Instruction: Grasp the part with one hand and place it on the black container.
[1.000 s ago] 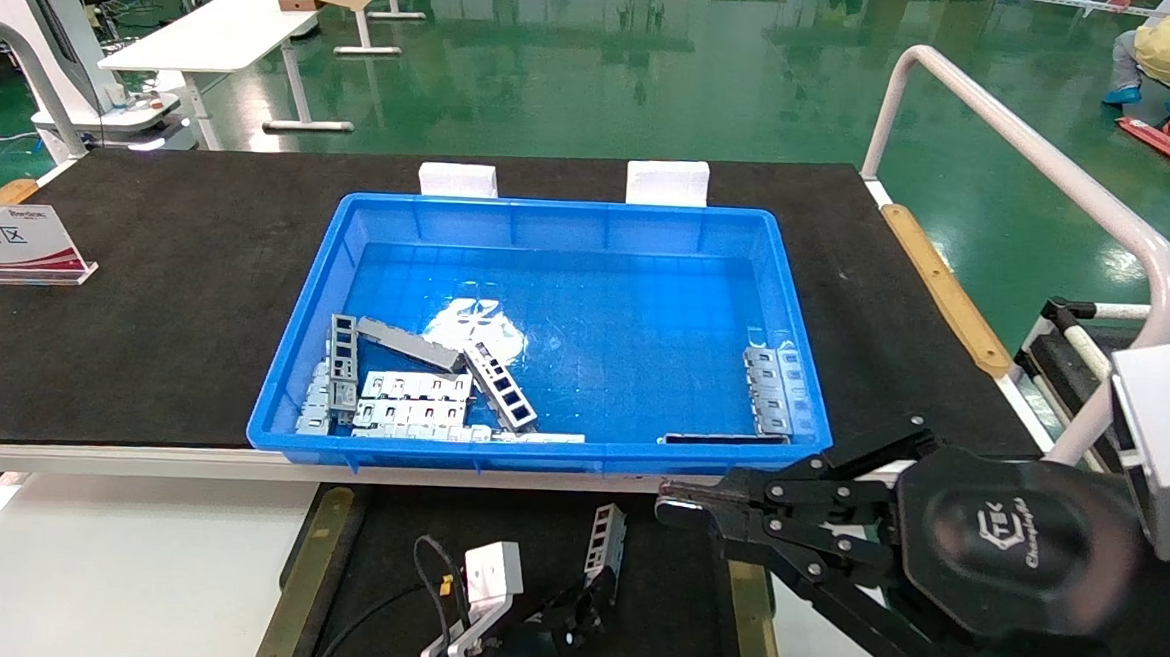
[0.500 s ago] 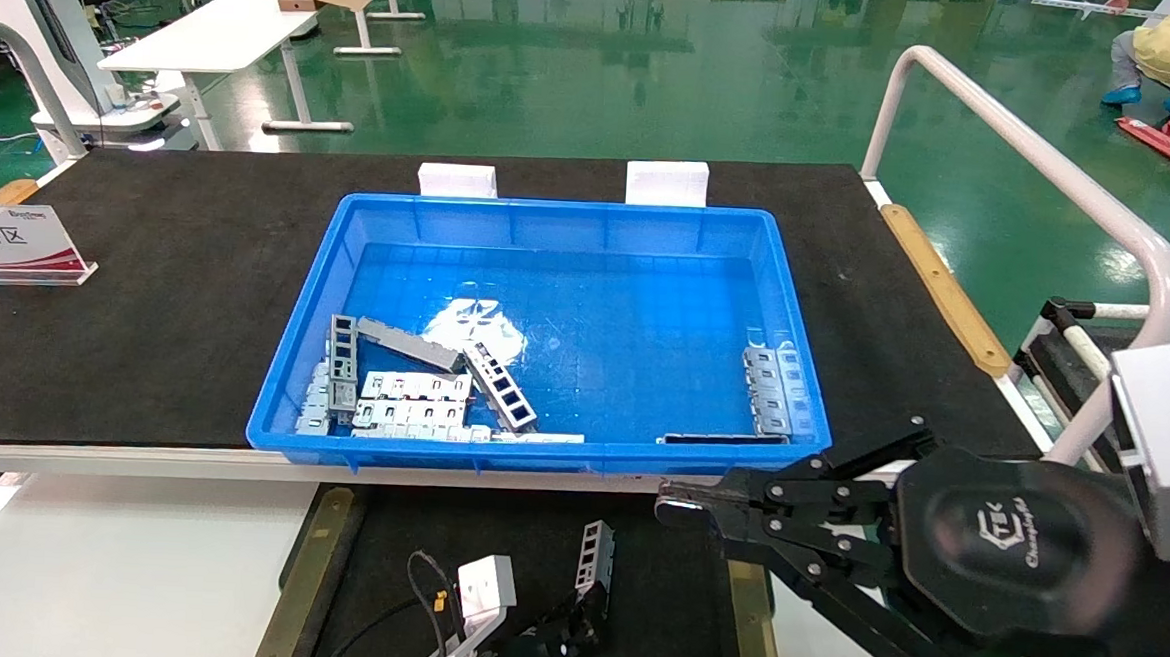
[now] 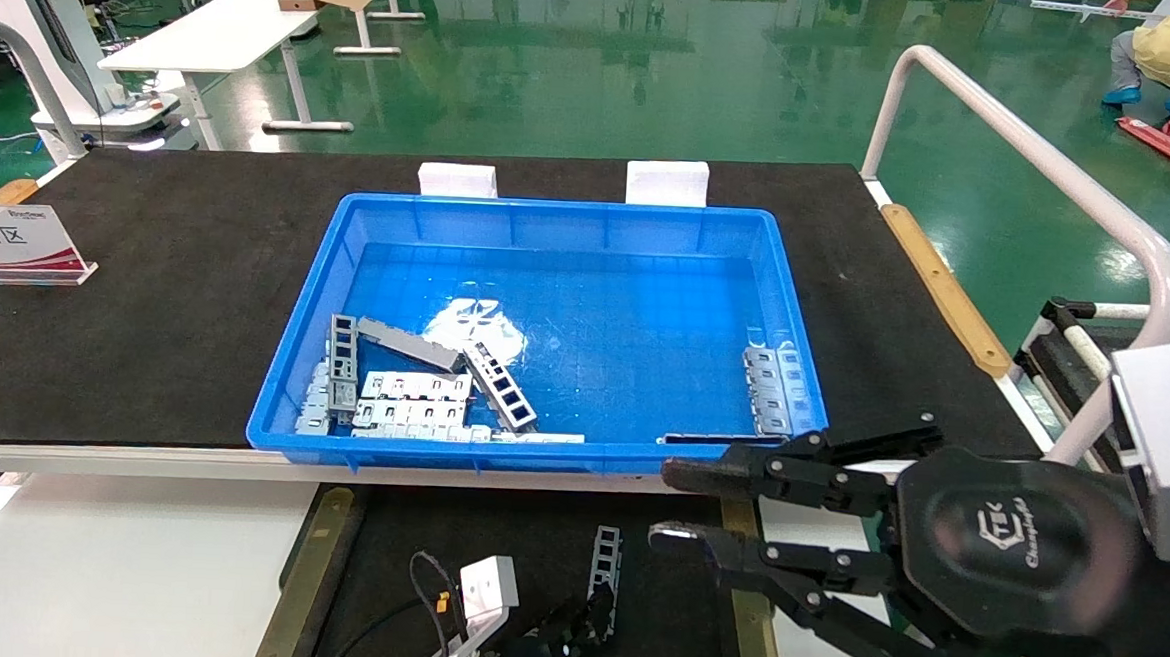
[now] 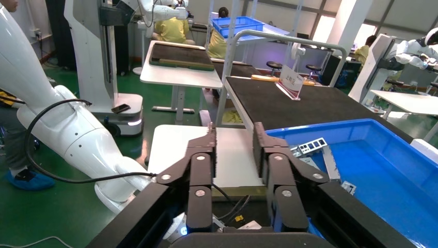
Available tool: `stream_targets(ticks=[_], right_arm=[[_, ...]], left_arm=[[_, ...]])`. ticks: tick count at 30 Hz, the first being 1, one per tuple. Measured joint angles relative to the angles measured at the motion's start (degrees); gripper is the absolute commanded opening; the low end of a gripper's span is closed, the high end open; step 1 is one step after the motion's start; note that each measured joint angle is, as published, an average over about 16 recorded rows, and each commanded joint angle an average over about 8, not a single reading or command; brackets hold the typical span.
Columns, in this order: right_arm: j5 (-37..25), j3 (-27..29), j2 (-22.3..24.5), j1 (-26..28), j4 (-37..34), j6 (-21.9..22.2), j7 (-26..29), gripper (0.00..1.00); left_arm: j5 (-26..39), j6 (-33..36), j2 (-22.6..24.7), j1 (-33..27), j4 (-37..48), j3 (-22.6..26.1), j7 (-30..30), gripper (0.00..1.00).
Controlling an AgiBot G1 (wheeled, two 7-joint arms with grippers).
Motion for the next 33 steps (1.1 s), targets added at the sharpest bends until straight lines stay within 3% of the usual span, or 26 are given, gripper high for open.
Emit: stream_targets(ticks=[13,33], right_arm=[[0.0,0.0,0.0,0.0,0.0,0.0,0.0,1.00],[0.1,-0.1,0.0,0.0,0.0,0.0,-0.1,1.00]], left_arm=[[5.3,8.1,-5.2,1.0,-3.6,-1.5,0.5,1.00],[7.2,37.4,-25.3,-1.5,-8.5,1.0,1.1,1.00]])
